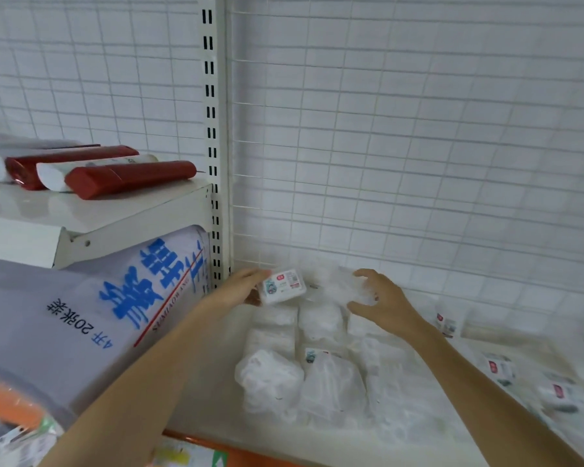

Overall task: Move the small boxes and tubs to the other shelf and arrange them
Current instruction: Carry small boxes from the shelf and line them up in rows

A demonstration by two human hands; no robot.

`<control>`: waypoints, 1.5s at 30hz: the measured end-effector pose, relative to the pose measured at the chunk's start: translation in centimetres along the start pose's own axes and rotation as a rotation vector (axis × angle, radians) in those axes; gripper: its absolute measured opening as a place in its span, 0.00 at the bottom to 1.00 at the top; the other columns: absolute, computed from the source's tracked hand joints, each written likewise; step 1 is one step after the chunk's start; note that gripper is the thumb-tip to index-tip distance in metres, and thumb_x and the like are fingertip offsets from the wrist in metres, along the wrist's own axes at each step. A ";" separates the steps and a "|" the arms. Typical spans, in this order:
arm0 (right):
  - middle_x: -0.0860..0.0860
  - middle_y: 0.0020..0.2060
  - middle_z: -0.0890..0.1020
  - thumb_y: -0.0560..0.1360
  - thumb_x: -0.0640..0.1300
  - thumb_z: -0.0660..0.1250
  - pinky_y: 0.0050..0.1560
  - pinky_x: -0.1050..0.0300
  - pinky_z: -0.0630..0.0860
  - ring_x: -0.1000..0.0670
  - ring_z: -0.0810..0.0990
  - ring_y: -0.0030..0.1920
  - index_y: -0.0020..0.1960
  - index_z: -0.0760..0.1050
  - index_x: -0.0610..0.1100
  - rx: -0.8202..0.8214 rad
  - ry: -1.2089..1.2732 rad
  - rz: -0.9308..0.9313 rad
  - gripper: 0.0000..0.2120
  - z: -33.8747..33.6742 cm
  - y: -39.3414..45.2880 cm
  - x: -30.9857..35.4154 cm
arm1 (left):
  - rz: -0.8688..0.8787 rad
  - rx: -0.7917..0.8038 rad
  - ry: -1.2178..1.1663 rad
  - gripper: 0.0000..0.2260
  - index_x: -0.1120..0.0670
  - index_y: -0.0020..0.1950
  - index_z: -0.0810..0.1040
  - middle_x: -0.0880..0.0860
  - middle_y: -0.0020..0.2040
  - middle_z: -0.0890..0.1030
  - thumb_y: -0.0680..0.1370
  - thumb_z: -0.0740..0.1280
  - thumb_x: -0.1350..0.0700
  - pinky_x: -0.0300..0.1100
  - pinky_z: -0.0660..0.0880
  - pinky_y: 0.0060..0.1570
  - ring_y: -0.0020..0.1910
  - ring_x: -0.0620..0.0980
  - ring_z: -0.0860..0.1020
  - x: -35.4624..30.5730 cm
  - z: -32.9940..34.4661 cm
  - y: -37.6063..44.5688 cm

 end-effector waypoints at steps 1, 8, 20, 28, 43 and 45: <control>0.50 0.51 0.73 0.71 0.48 0.70 0.51 0.59 0.70 0.48 0.74 0.53 0.62 0.67 0.54 0.021 0.051 0.023 0.22 -0.2 -0.2 0.2 | -0.024 -0.009 -0.065 0.11 0.57 0.56 0.75 0.60 0.51 0.81 0.80 0.60 0.52 0.43 0.80 0.43 0.46 0.55 0.80 0.0 0.2 0.0; 0.45 0.40 0.81 0.79 0.51 0.56 0.29 0.60 0.69 0.49 0.78 0.32 0.48 0.74 0.48 -0.083 0.493 0.376 0.11 -0.4 -0.5 0.3 | -0.056 -0.080 -0.294 0.05 0.48 0.49 0.71 0.58 0.47 0.77 0.81 0.56 0.52 0.42 0.76 0.27 0.37 0.55 0.78 -0.6 1.6 -0.6; 0.46 0.35 0.78 0.79 0.54 0.57 0.23 0.61 0.67 0.50 0.70 0.24 0.50 0.70 0.44 -0.118 0.502 0.368 0.13 0.6 -1.0 0.3 | -0.101 -0.090 -0.484 0.07 0.56 0.55 0.71 0.58 0.49 0.78 0.77 0.63 0.60 0.38 0.77 0.26 0.41 0.53 0.78 -1.1 2.9 -1.4; 0.40 0.49 0.82 0.70 0.40 0.72 0.51 0.51 0.77 0.43 0.81 0.49 0.49 0.77 0.37 -0.095 0.747 0.360 0.10 0.2 -1.2 0.3 | -0.042 -0.083 -0.453 0.13 0.55 0.58 0.70 0.59 0.54 0.78 0.75 0.64 0.66 0.39 0.76 0.32 0.46 0.53 0.79 -0.3 2.3 -1.3; 0.47 0.47 0.75 0.63 0.37 0.77 0.30 0.59 0.70 0.51 0.74 0.38 0.62 0.55 0.51 -0.103 0.707 0.441 0.39 0.9 -1.6 1.9 | 0.099 -0.039 -0.214 0.30 0.52 0.62 0.59 0.54 0.54 0.73 0.69 0.65 0.76 0.32 0.75 0.38 0.55 0.52 0.73 -0.1 3.3 -1.1; 0.47 0.50 0.74 0.62 0.37 0.78 0.30 0.61 0.70 0.51 0.74 0.41 0.64 0.57 0.49 -0.106 0.539 0.403 0.40 0.5 -2.1 2.1 | 0.142 -0.136 -0.122 0.31 0.51 0.60 0.60 0.55 0.60 0.70 0.67 0.70 0.73 0.32 0.77 0.42 0.56 0.52 0.72 -0.1 3.3 -0.8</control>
Point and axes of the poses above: each hand's wrist, its own y-axis towards the middle knuckle, its own z-axis out of the palm, x = y × z, the point moved 4 cm from there along y, towards the middle knuckle
